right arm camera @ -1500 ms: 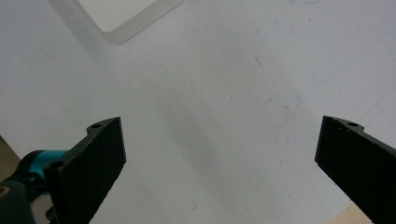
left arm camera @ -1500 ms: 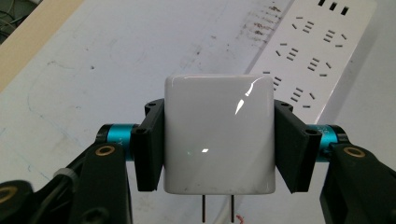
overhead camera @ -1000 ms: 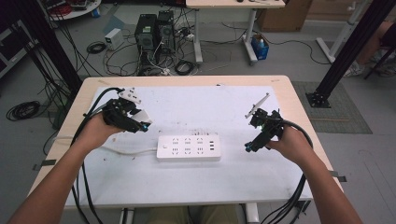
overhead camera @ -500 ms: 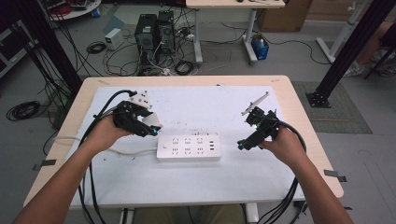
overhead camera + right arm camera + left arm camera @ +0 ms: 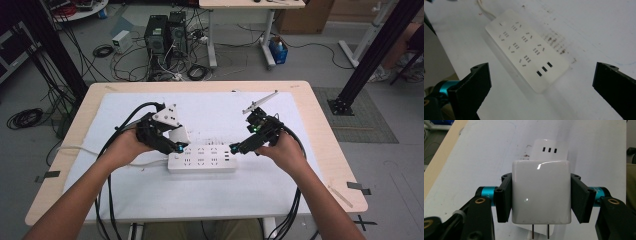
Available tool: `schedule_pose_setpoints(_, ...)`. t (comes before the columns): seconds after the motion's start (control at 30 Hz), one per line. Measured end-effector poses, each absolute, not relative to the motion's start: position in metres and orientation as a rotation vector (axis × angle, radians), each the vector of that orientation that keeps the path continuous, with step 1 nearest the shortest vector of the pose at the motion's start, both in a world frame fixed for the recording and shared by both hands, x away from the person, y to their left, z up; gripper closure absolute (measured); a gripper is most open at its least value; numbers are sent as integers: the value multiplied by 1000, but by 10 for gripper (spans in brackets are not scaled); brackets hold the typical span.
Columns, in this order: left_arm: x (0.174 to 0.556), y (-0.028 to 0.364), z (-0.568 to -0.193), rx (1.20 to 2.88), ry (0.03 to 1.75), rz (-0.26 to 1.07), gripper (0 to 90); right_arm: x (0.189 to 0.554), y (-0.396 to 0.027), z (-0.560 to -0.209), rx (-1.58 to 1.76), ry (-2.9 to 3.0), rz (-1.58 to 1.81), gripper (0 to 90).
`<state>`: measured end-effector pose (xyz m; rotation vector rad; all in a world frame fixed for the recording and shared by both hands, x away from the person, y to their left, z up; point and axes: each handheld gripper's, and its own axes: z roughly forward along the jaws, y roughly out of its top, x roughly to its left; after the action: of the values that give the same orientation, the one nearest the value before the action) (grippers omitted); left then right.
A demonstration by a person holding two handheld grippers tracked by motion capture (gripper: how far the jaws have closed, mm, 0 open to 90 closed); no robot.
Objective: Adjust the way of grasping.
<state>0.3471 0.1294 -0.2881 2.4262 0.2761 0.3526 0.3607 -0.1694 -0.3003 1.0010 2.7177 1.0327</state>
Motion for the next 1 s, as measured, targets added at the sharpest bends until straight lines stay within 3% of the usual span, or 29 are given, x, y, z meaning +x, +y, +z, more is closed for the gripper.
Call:
schedule_pose_setpoints(0.6, 343, 95, -290, 2407, 177, 355, 425, 372, -151, -308, 1280, 2753, 1492, 15)
schedule_pose_setpoints(1.0, 340, 81, -288, 2412, 96, 367, 425, 373, -151, -311, 1385, 2752, 1580, 15)
